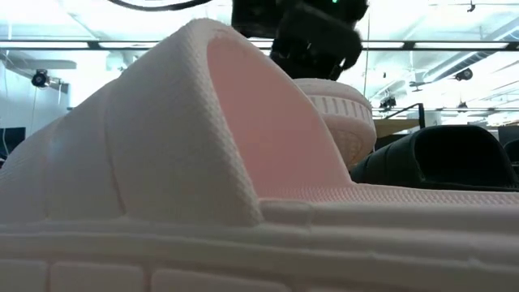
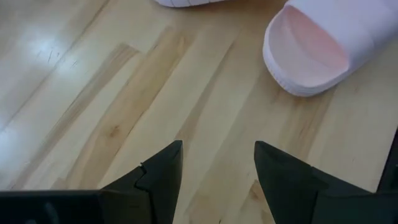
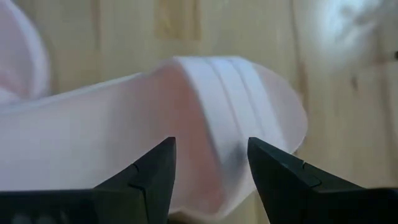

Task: Pick and place slides into the shelf
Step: Move the top pink slides under the shelf

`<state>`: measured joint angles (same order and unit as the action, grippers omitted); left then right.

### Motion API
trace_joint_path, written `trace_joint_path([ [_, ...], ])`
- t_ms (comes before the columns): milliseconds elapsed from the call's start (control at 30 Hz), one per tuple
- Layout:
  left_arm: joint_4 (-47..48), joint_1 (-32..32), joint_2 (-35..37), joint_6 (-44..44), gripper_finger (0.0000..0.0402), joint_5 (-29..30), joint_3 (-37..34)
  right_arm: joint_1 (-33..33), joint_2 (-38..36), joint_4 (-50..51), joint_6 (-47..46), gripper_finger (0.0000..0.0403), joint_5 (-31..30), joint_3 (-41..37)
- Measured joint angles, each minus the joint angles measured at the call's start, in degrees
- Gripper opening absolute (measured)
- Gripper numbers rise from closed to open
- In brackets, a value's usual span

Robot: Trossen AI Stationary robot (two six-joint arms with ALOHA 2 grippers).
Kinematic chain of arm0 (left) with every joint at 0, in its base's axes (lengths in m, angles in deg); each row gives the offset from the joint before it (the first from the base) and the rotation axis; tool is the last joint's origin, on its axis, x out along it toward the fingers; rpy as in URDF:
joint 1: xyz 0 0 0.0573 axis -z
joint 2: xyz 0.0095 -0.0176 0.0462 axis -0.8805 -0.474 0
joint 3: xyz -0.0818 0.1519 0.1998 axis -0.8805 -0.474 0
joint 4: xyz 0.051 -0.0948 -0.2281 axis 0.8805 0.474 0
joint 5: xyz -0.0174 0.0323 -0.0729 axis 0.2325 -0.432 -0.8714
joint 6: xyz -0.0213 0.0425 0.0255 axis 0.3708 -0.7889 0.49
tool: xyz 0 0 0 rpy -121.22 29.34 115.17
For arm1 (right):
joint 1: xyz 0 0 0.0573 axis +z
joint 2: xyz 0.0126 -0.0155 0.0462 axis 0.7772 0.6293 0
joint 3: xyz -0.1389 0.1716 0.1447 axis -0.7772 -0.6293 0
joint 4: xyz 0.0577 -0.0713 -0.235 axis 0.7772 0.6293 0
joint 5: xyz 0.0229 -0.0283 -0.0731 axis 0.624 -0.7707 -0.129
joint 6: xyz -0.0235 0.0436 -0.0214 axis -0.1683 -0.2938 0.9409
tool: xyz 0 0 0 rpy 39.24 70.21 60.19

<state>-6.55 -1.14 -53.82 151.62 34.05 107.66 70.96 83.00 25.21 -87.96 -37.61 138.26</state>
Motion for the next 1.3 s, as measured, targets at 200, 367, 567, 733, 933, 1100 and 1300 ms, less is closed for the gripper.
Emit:
trace_joint_path([
  [200, 0.1, 0.2, 0.0, -0.1, 0.0184, 0.0, -0.5, -0.8, 2.9, 0.0, 2.8, 0.0186, -4.3, 0.4],
  [367, -0.1, 0.3, 0.0, -0.2, 0.0184, 0.0, -1.5, -1.3, 3.0, -0.2, 2.8, 0.0131, -8.0, 0.5],
  [567, 0.0, 0.3, 0.0, -0.2, 0.0184, -0.1, -2.3, -4.5, 2.8, 0.1, 2.5, 0.0023, -15.8, 1.0],
  [733, -0.1, 0.2, 0.0, -0.2, 0.0184, -0.2, -2.5, -8.6, 2.8, -0.1, 1.3, 0.0015, -22.9, 1.2],
  [933, -0.1, 0.2, 0.0, -0.2, 0.0184, -0.5, -2.6, -14.6, 2.8, 0.0, 1.3, 0.0014, -23.1, 0.3],
  [1100, -0.1, 0.2, 0.0, -0.2, 0.0184, -0.7, -2.6, -18.3, 2.8, -0.1, -1.2, 0.0027, -21.9, -0.2],
  [1300, -0.2, 0.2, 0.0, -0.2, 0.0184, -0.7, -2.6, -20.3, 3.1, -0.2, -3.0, 0.0102, -17.1, -0.3],
])
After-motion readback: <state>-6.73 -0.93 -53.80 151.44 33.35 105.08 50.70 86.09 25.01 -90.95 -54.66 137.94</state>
